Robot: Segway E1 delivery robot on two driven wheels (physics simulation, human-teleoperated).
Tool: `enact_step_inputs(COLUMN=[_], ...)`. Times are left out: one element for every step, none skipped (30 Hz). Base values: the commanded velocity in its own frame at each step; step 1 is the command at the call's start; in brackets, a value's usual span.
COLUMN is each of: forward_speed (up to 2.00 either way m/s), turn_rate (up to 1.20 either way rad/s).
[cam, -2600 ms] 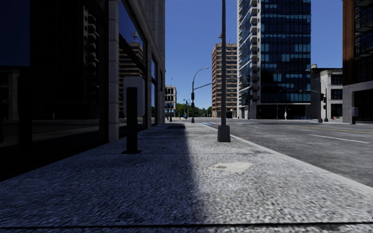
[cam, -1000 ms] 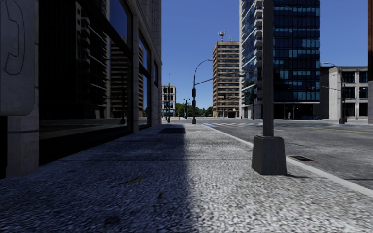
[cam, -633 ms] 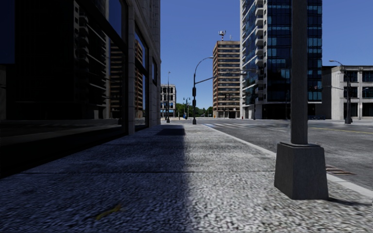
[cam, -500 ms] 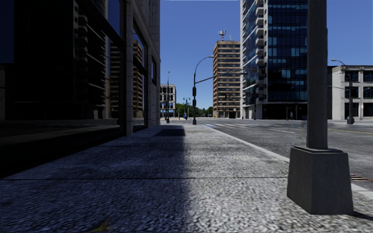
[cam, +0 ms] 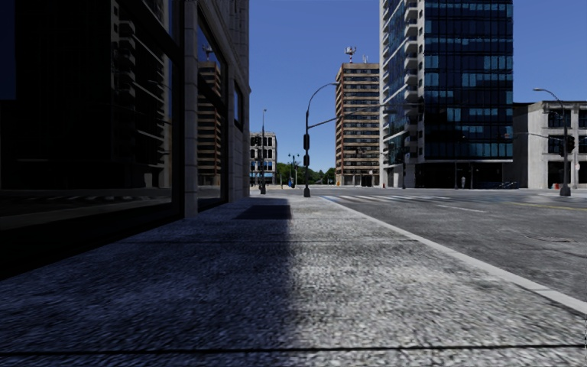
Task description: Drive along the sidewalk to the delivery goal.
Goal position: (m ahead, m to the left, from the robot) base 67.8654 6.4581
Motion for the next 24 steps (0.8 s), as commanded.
enact_step_inputs(forward_speed=[2.0,2.0,2.0,2.0,2.0,2.0,2.0,2.0,2.0,2.0,2.0,2.0,2.0,2.0,2.0,2.0,2.0,2.0,2.0,2.0,2.0,2.0,2.0,2.0], turn_rate=[0.0,0.0,0.0,0.0,0.0,0.0,0.0,0.0,0.0,0.0,0.0,0.0,0.0,0.0,0.0,0.0,0.0,0.0,0.0,0.0,0.0,0.0,0.0,0.0])
